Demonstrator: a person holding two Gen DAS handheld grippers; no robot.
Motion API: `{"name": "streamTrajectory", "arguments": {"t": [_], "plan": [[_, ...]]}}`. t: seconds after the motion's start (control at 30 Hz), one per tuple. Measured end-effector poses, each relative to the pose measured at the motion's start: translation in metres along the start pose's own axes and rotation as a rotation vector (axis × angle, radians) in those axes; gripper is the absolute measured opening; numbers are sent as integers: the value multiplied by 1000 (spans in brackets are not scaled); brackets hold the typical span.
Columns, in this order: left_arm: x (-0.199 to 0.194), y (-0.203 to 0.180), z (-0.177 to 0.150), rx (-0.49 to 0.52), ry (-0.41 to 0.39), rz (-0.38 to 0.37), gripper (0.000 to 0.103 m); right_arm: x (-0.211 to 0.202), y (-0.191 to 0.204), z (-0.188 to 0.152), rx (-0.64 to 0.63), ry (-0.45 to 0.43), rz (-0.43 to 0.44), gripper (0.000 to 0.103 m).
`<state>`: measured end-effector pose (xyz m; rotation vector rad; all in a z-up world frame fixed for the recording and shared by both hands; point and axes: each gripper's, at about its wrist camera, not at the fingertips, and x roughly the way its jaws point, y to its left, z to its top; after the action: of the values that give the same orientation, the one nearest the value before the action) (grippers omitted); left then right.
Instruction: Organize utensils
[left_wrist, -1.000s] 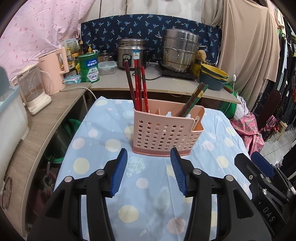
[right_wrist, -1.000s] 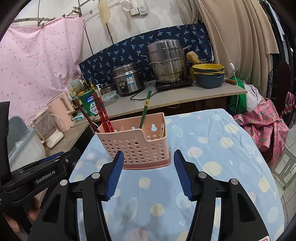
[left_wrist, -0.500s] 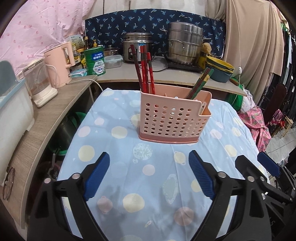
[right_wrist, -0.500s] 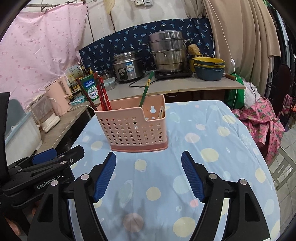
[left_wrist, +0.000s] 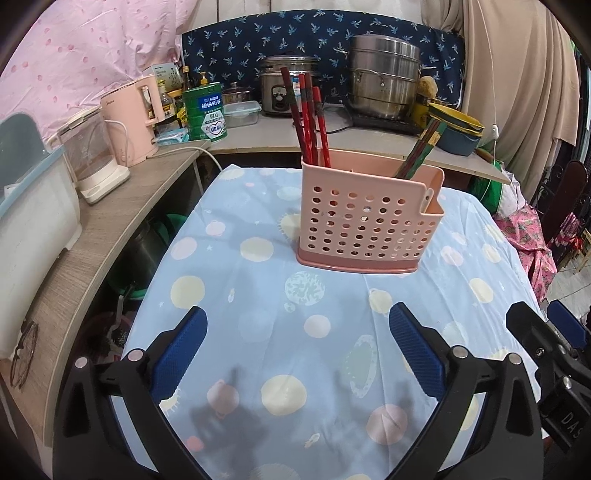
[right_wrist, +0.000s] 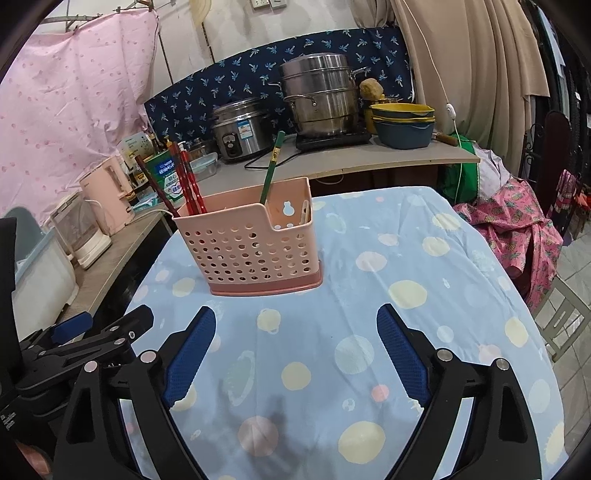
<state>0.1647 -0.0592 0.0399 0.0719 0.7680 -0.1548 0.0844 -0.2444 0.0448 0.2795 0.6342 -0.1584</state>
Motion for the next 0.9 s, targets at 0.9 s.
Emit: {"name": "streamTrajectory", "arguments": {"t": [0.9], "plan": [[1,0,-5,1,6,14,95,-6,5,-2,-37,-21,-54,97]]}}
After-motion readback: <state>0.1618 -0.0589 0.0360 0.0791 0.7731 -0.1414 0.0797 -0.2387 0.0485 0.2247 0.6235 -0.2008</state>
